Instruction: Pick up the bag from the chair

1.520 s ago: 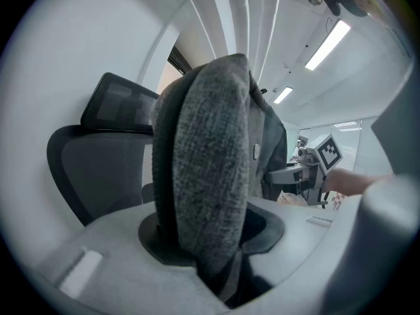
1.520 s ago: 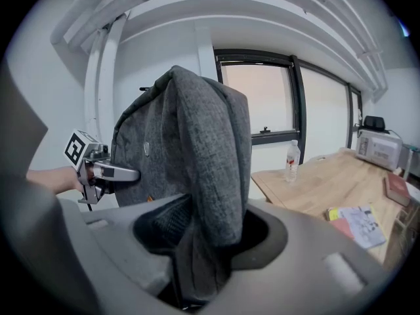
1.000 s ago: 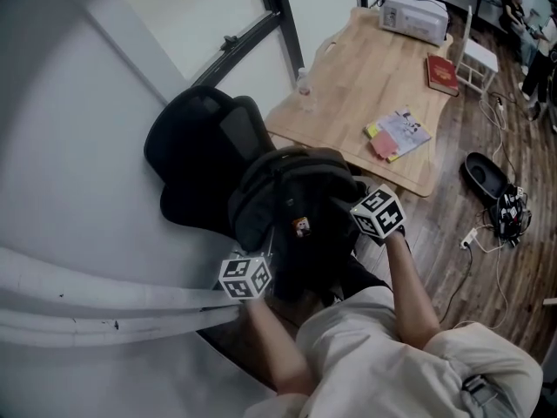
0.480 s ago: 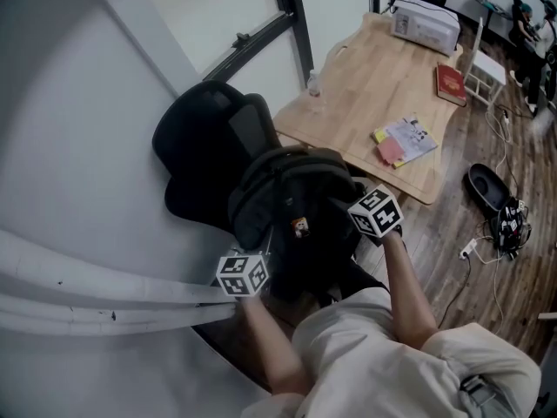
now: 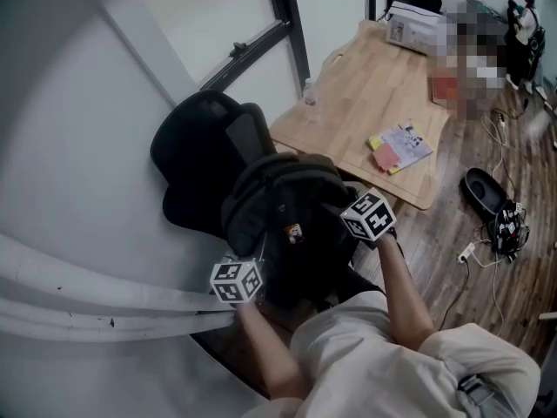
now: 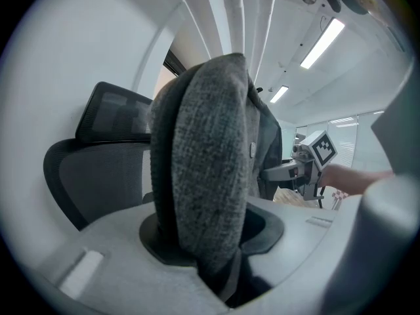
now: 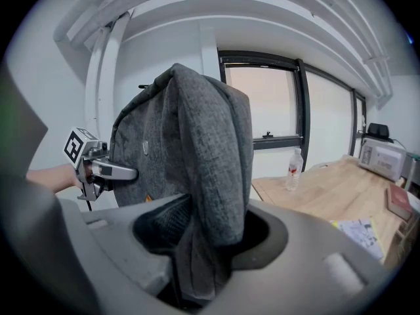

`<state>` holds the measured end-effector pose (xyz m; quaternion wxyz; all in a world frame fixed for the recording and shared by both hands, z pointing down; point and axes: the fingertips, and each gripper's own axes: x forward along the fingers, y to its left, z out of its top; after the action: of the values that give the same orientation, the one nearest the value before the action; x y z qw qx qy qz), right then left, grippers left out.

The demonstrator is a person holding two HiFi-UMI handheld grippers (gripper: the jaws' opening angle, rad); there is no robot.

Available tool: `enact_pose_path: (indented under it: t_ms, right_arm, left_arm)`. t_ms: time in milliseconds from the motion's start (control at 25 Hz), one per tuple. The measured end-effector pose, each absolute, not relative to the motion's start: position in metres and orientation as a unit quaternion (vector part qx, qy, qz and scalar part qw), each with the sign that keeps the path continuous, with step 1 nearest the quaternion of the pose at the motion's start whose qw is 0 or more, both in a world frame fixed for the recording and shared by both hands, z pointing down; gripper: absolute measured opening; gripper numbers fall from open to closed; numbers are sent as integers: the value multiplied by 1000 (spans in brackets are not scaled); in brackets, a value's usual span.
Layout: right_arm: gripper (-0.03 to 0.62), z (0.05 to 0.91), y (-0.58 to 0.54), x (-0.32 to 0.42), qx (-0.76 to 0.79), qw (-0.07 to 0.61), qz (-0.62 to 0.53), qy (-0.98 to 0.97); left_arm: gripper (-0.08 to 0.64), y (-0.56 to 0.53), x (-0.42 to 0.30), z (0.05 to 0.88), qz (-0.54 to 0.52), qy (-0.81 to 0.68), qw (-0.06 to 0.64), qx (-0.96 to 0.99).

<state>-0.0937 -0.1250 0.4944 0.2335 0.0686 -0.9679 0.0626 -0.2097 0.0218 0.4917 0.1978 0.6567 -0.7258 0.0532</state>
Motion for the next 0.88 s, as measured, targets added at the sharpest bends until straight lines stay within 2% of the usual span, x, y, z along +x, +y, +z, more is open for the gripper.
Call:
enact_pose_path:
  t_ms: [880]
  right_arm:
    - [184,502,-136,-80,85,244,66,-964]
  left_arm:
    - [135,7,-201,500,56,-713,206,668]
